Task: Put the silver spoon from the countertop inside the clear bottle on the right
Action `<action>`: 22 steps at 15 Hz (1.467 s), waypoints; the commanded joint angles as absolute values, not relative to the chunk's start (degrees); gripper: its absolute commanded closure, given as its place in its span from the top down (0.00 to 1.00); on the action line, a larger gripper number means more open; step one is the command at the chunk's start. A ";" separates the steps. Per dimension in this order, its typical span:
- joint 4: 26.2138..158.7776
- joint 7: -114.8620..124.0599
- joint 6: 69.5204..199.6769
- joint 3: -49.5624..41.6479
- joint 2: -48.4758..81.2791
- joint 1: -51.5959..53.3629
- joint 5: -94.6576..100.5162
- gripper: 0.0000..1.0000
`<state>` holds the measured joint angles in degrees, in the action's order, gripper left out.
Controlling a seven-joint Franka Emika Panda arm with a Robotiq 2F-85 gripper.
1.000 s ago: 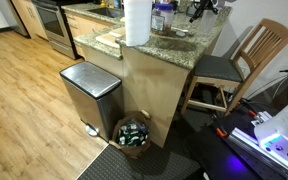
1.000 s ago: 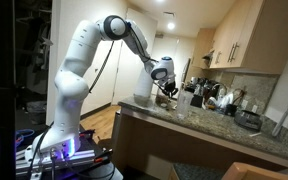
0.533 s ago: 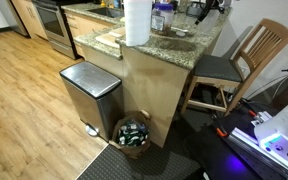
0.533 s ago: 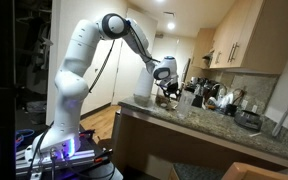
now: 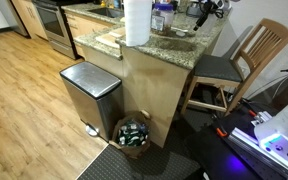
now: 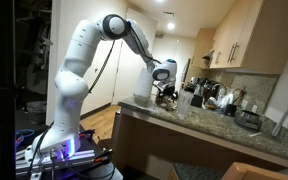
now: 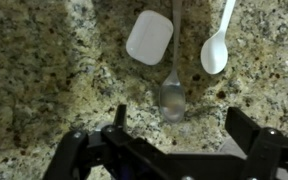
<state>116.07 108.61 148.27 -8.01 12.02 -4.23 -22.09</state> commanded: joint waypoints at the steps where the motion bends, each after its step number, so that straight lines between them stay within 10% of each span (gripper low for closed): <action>1: 115.92 108.68 147.54 -7.78 12.02 -4.69 -21.77 1.00; 22: 111.07 114.93 146.83 -10.78 21.59 -4.23 -11.25 1.00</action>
